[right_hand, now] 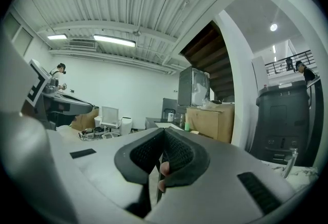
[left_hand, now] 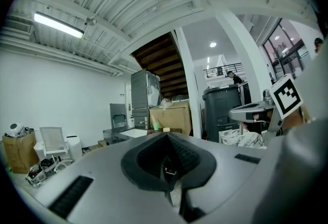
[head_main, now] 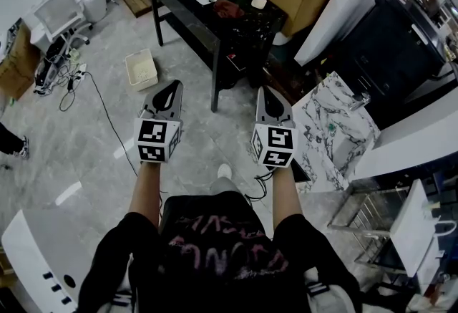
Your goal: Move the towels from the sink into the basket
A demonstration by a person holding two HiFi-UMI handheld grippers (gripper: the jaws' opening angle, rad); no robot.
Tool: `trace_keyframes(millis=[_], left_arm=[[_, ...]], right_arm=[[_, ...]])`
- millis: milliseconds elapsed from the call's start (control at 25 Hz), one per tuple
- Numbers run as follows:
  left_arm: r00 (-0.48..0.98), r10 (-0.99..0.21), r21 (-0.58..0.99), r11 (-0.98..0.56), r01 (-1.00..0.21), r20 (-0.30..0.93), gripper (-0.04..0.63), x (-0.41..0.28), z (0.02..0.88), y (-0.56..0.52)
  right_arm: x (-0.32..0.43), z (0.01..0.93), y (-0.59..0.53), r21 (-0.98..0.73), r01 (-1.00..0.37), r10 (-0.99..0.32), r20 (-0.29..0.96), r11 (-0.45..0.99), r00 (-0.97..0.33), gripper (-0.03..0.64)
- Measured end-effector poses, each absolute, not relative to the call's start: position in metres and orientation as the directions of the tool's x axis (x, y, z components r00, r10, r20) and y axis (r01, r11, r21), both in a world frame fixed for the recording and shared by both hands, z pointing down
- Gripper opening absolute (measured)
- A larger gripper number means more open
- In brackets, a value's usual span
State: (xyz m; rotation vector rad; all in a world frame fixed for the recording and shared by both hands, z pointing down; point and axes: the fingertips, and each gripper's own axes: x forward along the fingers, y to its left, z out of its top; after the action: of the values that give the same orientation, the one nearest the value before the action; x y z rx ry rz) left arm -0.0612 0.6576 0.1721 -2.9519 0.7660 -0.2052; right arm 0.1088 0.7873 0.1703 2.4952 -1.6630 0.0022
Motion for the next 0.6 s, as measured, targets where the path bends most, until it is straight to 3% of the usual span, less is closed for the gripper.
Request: trace_keyframes(millis=[600], left_arm=[[0.863, -0.479, -0.11, -0.878, -0.467, 0.16, 0.017, -0.027, 0.201, 0.587]], right_arm=[[0.154, 0.189, 0.716, 0.12, -0.914, -0.911, 0.101, -0.388, 0.4, 0.015]])
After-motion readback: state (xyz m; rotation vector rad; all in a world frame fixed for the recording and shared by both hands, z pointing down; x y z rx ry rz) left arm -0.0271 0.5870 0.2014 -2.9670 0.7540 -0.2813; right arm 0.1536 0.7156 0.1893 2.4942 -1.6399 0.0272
